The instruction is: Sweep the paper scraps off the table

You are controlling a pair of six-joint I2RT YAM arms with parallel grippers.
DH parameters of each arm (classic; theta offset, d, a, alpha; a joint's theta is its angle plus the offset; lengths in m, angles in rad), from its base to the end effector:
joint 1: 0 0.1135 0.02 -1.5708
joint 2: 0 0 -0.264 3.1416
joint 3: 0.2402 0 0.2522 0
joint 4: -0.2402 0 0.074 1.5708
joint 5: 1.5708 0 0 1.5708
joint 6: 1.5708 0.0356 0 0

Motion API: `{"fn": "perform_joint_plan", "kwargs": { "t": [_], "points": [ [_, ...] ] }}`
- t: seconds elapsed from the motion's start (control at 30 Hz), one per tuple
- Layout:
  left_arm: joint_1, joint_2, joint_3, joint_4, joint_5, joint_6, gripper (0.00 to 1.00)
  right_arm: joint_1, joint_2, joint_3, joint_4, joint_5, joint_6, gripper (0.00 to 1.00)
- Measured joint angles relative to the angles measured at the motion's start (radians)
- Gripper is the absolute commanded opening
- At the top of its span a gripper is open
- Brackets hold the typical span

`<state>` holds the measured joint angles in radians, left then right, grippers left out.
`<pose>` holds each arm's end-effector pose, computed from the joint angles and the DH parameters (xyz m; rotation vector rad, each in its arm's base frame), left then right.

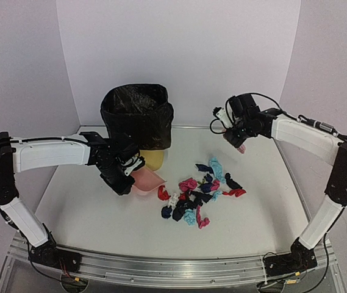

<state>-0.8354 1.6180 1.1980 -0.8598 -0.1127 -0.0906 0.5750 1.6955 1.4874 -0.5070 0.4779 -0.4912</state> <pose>0.2123 -0.2287 0.2273 1.0083 2.6456 -0.0424 0.3317 0.1954 0.3143 -0.9175 2.0411 -0.4989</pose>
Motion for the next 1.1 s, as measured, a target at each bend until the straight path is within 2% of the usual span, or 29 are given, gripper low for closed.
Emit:
{"fn": "perform_joint_plan", "kwargs": {
  "t": [0.1, 0.2, 0.4, 0.63, 0.87, 1.1],
  "points": [
    [-0.002, 0.000, 0.000, 0.007, 0.000, 0.012, 0.00, -0.070, 0.004, -0.046, -0.008, -0.001, 0.025, 0.00],
    [-0.004, -0.001, -0.013, 0.014, -0.005, 0.015, 0.00, -0.083, 0.026, -0.063, -0.029, -0.017, 0.045, 0.00],
    [-0.004, -0.030, -0.058, 0.031, -0.001, 0.017, 0.00, -0.063, 0.070, -0.072, -0.074, -0.150, 0.123, 0.00],
    [-0.008, -0.080, -0.026, 0.046, 0.013, 0.061, 0.00, -0.014, 0.070, -0.079, -0.100, -0.279, 0.229, 0.00],
    [-0.030, -0.072, 0.154, 0.033, 0.033, 0.176, 0.00, 0.082, 0.065, -0.079, -0.105, -0.228, 0.297, 0.00],
    [-0.144, -0.058, 0.249, 0.025, 0.042, 0.322, 0.00, 0.081, -0.032, -0.109, -0.120, -0.067, 0.392, 0.00]
  ]
}}
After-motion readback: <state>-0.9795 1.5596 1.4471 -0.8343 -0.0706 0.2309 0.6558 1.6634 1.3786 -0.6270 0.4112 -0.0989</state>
